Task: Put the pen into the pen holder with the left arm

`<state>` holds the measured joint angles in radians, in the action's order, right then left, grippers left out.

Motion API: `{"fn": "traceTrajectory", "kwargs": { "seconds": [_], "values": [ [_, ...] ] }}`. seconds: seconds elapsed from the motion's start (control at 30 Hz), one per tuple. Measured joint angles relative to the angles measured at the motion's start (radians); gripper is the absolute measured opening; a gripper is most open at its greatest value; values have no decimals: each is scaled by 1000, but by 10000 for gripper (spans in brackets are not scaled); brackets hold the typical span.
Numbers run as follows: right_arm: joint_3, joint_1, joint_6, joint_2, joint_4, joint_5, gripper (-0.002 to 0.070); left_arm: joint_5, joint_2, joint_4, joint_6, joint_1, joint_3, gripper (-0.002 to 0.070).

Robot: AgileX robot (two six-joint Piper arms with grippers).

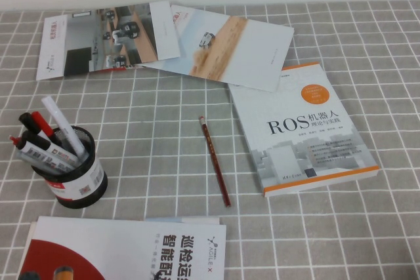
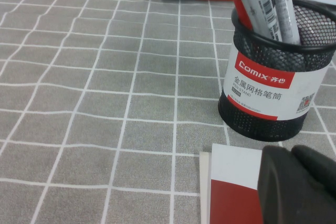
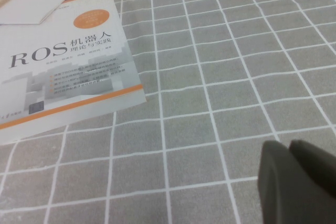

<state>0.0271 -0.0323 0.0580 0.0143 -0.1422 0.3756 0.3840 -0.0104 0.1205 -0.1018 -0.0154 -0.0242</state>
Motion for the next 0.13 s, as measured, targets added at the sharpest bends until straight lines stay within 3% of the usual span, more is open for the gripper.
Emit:
{"fn": "traceTrajectory", "kwargs": {
  "seconds": [0.13],
  "values": [
    [0,0,0,0,0,0,-15,0,0,0,0,0,0,-3]
  ]
}}
